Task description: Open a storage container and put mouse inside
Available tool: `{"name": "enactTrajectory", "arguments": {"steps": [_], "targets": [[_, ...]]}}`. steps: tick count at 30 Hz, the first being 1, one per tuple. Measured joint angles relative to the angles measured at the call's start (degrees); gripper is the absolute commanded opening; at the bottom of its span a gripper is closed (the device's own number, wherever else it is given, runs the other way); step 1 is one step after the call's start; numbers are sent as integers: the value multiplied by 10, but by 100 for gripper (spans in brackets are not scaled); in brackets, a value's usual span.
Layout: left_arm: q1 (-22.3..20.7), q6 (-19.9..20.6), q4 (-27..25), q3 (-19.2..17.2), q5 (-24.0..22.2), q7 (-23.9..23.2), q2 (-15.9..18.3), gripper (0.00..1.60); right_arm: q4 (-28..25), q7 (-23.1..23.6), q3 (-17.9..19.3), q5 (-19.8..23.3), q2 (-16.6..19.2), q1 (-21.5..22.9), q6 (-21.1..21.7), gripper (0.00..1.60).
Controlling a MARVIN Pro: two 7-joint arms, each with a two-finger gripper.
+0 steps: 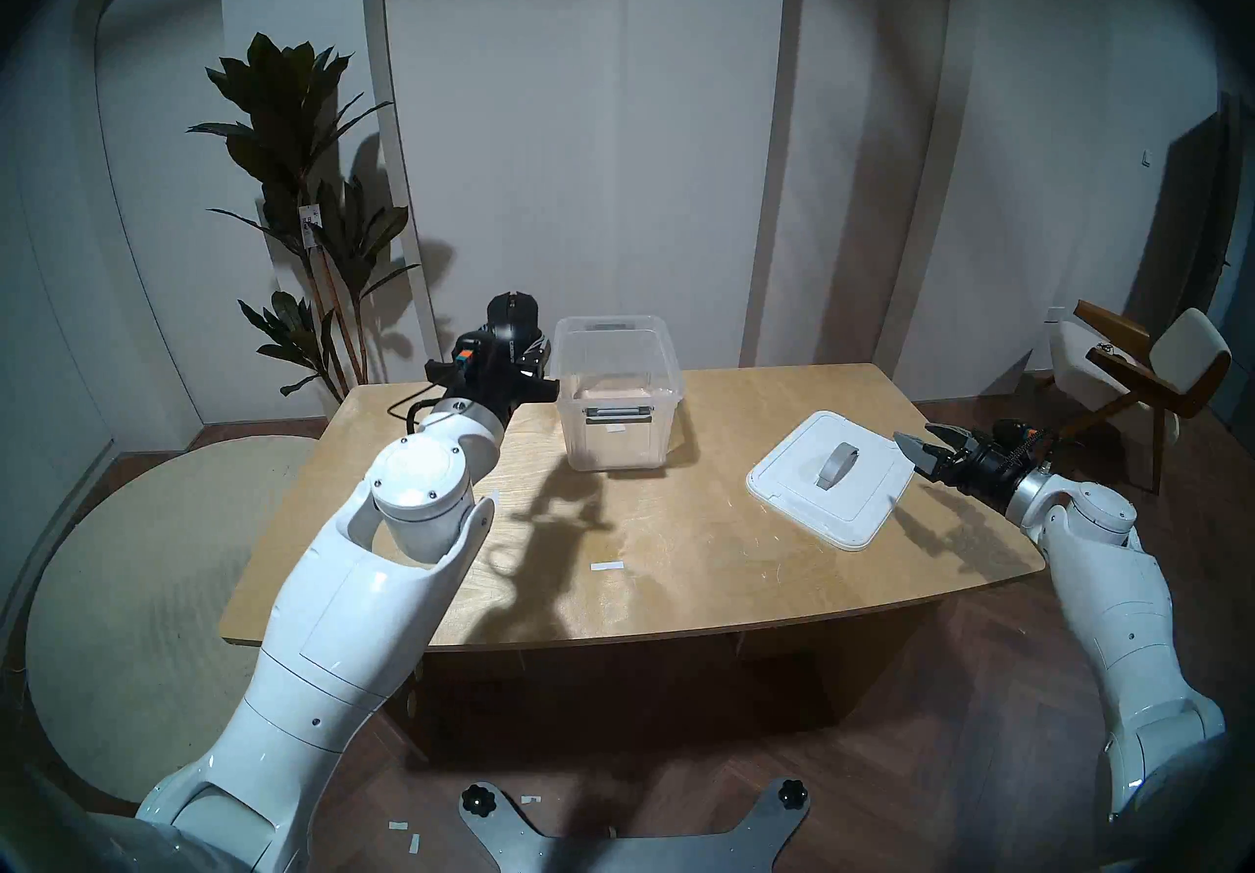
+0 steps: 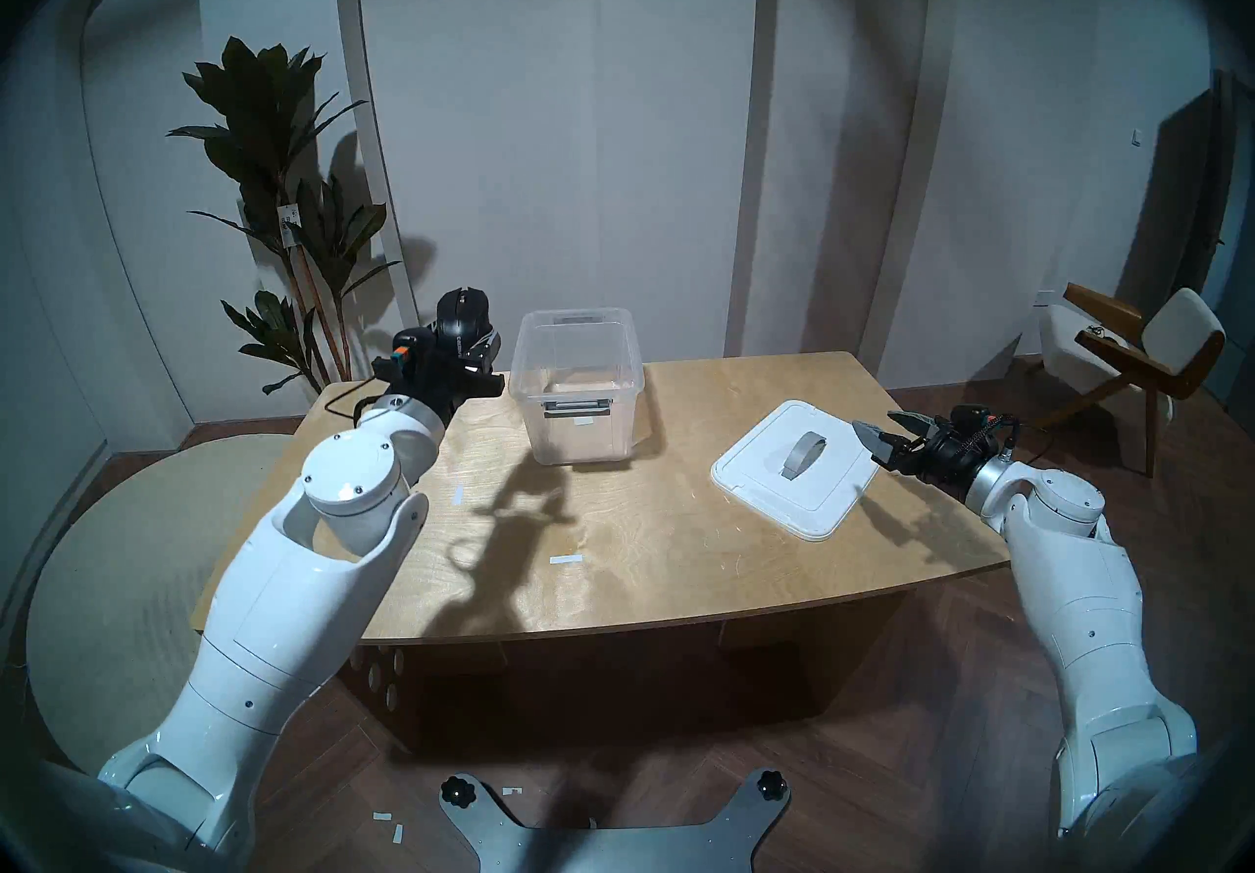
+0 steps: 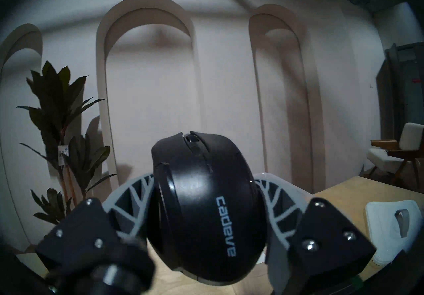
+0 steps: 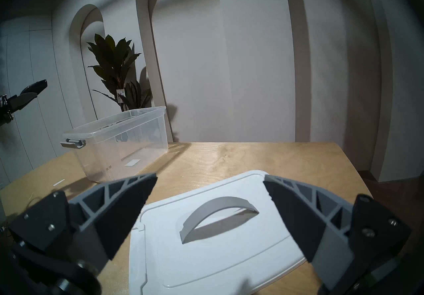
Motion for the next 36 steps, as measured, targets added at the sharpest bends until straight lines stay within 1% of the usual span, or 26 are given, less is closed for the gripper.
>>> {"name": "enactTrajectory", "arguments": {"steps": [3, 5, 12, 26, 27, 36], "targets": [[-16, 23, 12, 4, 10, -20, -3, 0, 0, 0, 0, 0, 0, 0, 0, 160], [-23, 32, 21, 6, 14, -26, -7, 0, 1, 0, 0, 0, 0, 0, 0, 160], [-58, 70, 71, 15, 24, -44, -36, 0, 2, 2, 0, 0, 0, 0, 0, 160], [-117, 117, 135, 32, 33, -64, -94, 0, 6, 4, 0, 0, 0, 0, 0, 160], [-125, 122, 146, 36, 34, -66, -102, 0, 7, 5, 0, 0, 0, 0, 0, 160], [-163, 148, 203, 54, 40, -74, -138, 0, 9, 7, -1, 0, 0, 1, 0, 160]]}}
